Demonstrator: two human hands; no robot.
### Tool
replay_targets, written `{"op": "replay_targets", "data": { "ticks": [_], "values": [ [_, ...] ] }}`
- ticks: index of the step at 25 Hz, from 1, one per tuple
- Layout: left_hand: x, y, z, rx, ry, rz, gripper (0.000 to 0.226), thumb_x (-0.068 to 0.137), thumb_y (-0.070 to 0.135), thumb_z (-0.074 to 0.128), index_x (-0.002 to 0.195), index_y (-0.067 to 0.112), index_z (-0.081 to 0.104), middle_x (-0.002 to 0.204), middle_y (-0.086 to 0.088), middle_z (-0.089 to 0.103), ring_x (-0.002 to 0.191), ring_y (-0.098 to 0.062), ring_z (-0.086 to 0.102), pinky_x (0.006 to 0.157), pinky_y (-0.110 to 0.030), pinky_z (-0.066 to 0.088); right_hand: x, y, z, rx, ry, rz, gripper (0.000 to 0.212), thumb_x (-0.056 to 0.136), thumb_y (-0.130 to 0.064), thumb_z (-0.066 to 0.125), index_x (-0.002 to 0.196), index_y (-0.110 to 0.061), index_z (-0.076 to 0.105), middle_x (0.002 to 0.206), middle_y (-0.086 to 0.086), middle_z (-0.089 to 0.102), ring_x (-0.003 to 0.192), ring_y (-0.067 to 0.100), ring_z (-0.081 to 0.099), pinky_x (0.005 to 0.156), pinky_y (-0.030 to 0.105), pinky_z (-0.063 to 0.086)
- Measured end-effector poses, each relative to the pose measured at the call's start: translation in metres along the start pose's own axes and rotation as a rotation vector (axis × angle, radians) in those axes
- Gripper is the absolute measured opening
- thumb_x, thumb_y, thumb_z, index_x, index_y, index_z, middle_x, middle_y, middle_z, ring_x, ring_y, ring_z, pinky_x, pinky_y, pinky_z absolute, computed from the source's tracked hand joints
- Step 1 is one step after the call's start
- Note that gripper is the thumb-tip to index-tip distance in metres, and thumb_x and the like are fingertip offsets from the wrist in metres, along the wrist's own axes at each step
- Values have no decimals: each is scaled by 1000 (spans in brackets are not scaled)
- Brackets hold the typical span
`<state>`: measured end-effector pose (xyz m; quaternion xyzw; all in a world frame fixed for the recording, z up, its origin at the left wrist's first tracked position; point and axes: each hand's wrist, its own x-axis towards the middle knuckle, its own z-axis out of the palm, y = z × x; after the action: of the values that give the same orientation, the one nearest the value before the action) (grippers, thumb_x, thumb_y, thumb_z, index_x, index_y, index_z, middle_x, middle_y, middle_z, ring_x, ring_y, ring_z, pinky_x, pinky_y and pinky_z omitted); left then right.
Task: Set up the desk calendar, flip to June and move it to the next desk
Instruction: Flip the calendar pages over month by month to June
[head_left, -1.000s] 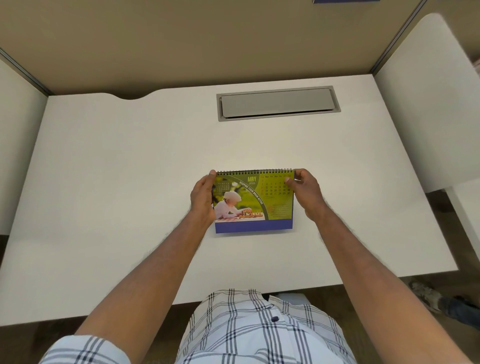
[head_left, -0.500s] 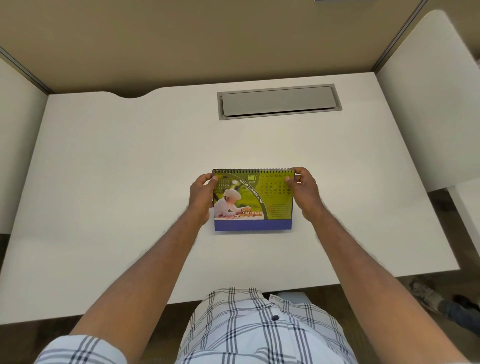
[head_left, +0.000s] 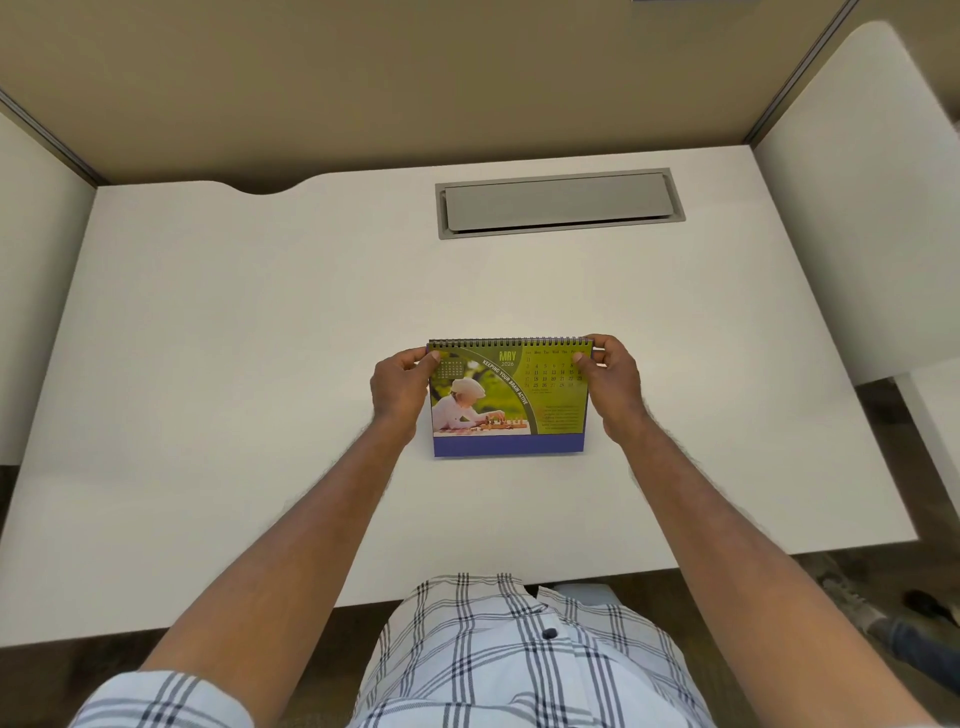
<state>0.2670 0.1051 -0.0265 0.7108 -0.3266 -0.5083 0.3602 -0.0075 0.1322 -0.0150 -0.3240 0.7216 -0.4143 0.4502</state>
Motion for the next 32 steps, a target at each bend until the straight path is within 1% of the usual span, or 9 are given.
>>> {"op": "replay_targets", "data": {
  "ticks": [2,4,8,11,14,17,21,27,32],
  "values": [
    [-1,0,1,-26,-22,-13,14,95,27,68,104,20,76,91,6,76,87,-13,67,79,-32,53,-1,1,-1,9,8,-4,21,100,-12,62,115,-26,63,96,-3,68,84,10,70,65,19,52],
    [-3,1,3,-144,-99,-80,10,100,22,61,101,20,70,94,1,75,88,-16,66,74,-28,50,-3,2,0,22,2,-12,25,100,-11,61,119,-26,64,98,-3,69,84,8,69,65,18,53],
    [-9,0,7,-319,-152,-187,13,104,18,53,114,14,61,97,-6,71,85,-18,64,69,-28,51,-13,8,3,64,48,37,34,99,-6,59,129,-24,59,117,-2,70,98,10,70,70,19,56],
    [-11,-1,11,-320,-133,-210,13,105,17,52,115,16,60,98,-5,71,80,-15,65,65,-27,52,-29,25,5,-14,137,34,28,99,-7,57,122,-23,57,127,-1,68,111,16,68,72,19,56],
    [-11,-2,14,-347,-121,-210,13,105,16,51,114,16,60,97,-5,70,82,-16,64,68,-28,51,-44,46,6,-42,126,48,30,101,-9,57,130,-20,56,133,3,65,120,21,65,83,33,63],
    [-9,0,17,-367,-124,-210,11,105,15,51,111,16,61,98,-5,71,89,-19,64,78,-32,52,-54,56,7,-103,93,51,43,104,-11,55,145,-22,52,141,3,61,125,20,60,91,38,61],
    [-9,1,21,-367,-118,-208,11,105,15,51,111,16,61,98,-4,71,97,-22,63,83,-34,54,-62,60,7,-204,64,-81,42,105,-12,50,143,-28,57,136,0,64,118,16,62,90,34,62],
    [-11,2,23,-372,-114,-214,10,105,15,52,109,16,61,110,-10,70,102,-24,62,101,-45,51,-58,57,6,-145,100,21,42,104,-12,55,145,-21,55,141,5,61,122,19,61,83,25,58],
    [-13,2,22,-375,-103,-218,14,104,15,53,115,15,61,110,-9,70,100,-23,64,86,-36,55,-57,54,2,-27,147,75,29,101,-12,61,129,-19,58,134,4,63,123,22,62,70,15,56]
  ]
}}
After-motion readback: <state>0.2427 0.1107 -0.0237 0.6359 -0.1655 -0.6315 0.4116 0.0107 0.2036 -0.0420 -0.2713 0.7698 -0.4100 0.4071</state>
